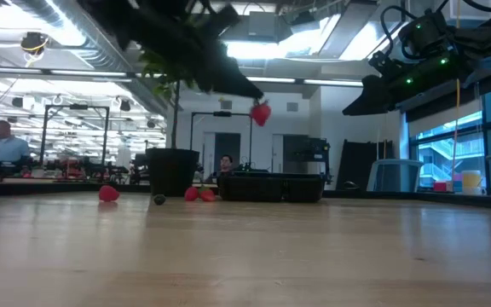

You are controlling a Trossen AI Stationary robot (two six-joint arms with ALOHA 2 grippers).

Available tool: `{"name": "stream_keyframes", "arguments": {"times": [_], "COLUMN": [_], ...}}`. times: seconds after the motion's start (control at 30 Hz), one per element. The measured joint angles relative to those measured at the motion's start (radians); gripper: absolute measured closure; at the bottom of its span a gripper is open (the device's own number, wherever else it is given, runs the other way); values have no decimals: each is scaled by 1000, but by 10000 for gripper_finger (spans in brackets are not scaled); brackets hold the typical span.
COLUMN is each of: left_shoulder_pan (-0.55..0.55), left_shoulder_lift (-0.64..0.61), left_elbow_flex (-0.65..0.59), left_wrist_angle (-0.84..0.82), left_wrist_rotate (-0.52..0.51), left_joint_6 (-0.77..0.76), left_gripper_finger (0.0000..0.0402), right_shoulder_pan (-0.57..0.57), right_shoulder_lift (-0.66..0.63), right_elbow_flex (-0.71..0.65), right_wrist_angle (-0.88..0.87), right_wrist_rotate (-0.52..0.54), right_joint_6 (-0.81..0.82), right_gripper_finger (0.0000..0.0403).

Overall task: Pick and placing Produce into tupperware
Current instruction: Put the bottom strawberry into the black container

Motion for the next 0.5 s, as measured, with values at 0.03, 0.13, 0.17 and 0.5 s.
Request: {"name": "stream_keyframes", "arguments": {"times": [0.03,0.13,0.17,0.5], "left_shoulder_pan": [2,15,21,87], "left_shoulder_lift": [29,107,129,351], "left_elbow_flex": [0,0,2,161], "left_wrist_angle": [43,152,183,172], "left_wrist_rotate": [-47,-176,-209,-347], "left_joint_6": [40,128,145,185], "left_gripper_finger": [401,401,401,401], "right_shoulder_pan": [0,0,0,0], "right_shoulder_lift": [0,0,0,0], "right_elbow_flex": [0,0,0,0], "right_wrist_angle": [0,-8,-10,-16], "right_wrist_rotate": [0,0,0,0], "right_joint_6": [0,0,0,0], "right_gripper_finger": [207,207,207,207]}}
